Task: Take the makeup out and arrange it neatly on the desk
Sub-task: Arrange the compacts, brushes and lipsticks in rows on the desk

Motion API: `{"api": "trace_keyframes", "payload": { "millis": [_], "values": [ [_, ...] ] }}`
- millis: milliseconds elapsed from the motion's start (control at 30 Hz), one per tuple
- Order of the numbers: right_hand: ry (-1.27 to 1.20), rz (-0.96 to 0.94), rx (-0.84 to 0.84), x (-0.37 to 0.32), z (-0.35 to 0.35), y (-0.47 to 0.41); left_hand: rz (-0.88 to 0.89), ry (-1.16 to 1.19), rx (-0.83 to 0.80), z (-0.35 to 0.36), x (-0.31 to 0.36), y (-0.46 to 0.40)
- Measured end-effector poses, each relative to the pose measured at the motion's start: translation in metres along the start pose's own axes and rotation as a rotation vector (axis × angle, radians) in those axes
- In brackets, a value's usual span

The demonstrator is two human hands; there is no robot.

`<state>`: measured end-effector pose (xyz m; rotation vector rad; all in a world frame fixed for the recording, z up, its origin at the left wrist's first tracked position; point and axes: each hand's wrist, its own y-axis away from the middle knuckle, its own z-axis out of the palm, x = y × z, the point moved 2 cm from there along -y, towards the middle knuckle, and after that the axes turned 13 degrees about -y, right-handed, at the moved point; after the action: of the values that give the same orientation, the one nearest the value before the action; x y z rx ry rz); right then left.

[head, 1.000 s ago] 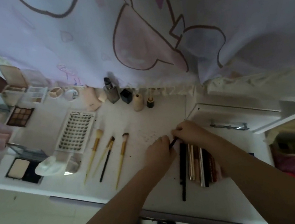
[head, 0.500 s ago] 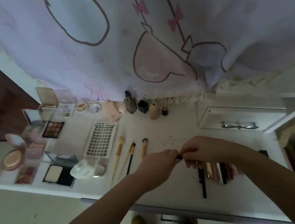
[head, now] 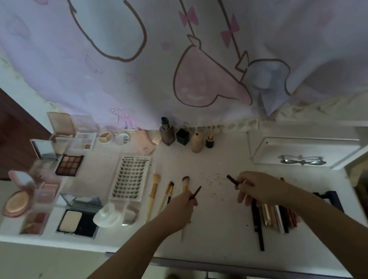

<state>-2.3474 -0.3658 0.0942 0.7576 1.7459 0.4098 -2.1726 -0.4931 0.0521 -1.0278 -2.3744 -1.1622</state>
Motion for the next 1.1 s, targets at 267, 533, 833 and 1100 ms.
{"api": "trace_keyframes", "payload": {
  "millis": [267,533,833,1100],
  "values": [
    [-0.037,0.121,0.245,0.024,0.077,-0.043,-0.202,0.056,0.238,0.004,0.007,-0.044],
    [0.25,0.185,0.317,0.013,0.116,-0.069,-0.14,-0.571,0.102,-0.007,-0.007,-0.072],
    [0.379,0.18,0.307,-0.002,0.13,-0.085,-0.049,-0.77,0.087,-0.026,-0.018,-0.071],
    [0.356,0.133,0.528,0.023,0.03,-0.04,0.088,-0.689,0.136,-0.001,0.032,-0.064]
  ]
}}
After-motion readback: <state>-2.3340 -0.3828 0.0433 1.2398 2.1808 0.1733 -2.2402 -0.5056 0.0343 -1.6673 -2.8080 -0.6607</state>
